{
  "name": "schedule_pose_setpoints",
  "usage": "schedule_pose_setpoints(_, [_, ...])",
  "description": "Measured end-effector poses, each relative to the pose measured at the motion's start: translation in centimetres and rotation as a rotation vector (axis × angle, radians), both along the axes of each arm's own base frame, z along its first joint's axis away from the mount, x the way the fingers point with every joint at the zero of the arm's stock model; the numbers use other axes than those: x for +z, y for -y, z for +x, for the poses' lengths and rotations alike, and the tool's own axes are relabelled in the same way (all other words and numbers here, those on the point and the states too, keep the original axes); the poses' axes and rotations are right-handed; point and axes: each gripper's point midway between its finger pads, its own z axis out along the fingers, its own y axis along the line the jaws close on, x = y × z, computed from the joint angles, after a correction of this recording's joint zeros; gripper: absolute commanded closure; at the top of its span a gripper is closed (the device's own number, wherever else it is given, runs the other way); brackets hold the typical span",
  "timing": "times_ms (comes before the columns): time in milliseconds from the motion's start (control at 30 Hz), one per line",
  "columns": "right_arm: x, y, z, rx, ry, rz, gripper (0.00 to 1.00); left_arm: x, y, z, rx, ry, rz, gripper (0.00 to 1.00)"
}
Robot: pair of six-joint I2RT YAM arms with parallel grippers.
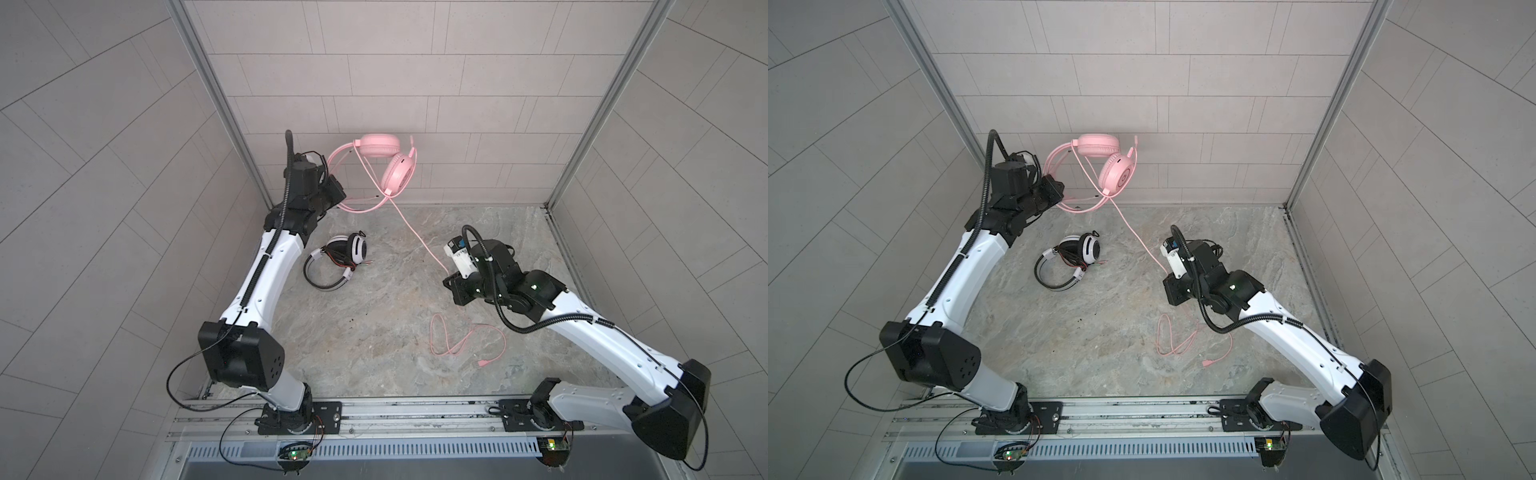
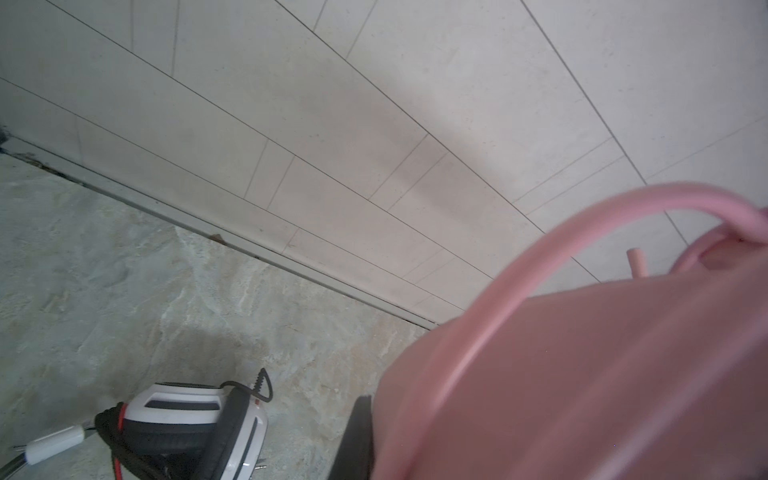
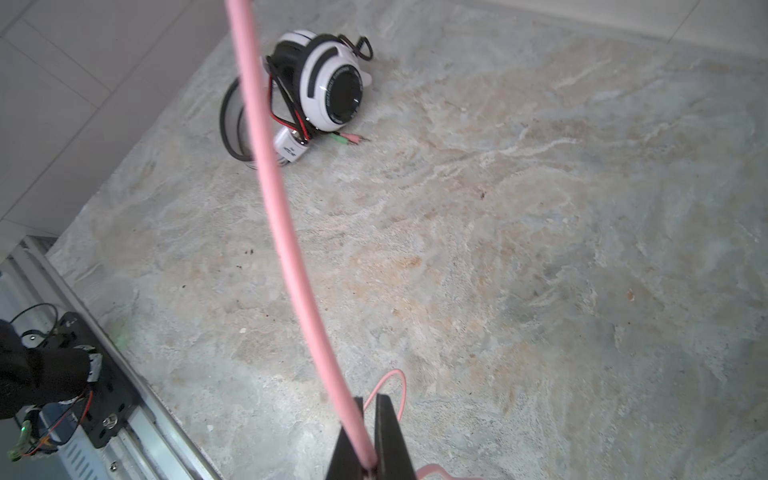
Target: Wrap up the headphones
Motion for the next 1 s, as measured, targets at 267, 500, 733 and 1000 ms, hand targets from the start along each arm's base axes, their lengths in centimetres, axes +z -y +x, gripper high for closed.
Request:
schedule_pose_setpoints(267, [2.8, -1.4, -1.7, 0.049, 0.040, 0.027, 1.00, -4.5, 0.3, 1.3, 0.019, -0.111, 0.113, 1.00])
schedule_pose_setpoints(500, [4.5, -1.9, -2.5, 0.081, 0.057, 0.026, 1.00, -6.6, 4.3, 0.5, -0.067, -0.151, 0.280, 1.00])
schedule_pose_setpoints(733, [6.8, -1.3, -2.5, 0.075, 0.093, 0.020, 1.00, -9.9, 10.7, -0.5, -0.249, -0.202, 0.446, 1.00])
schedule_pose_setpoints(1000, [9.6, 1.0, -1.9, 0.015, 0.187, -0.053, 1.00, -14.2, 15.8, -5.1, -0.516, -0.285, 0.742, 1.00])
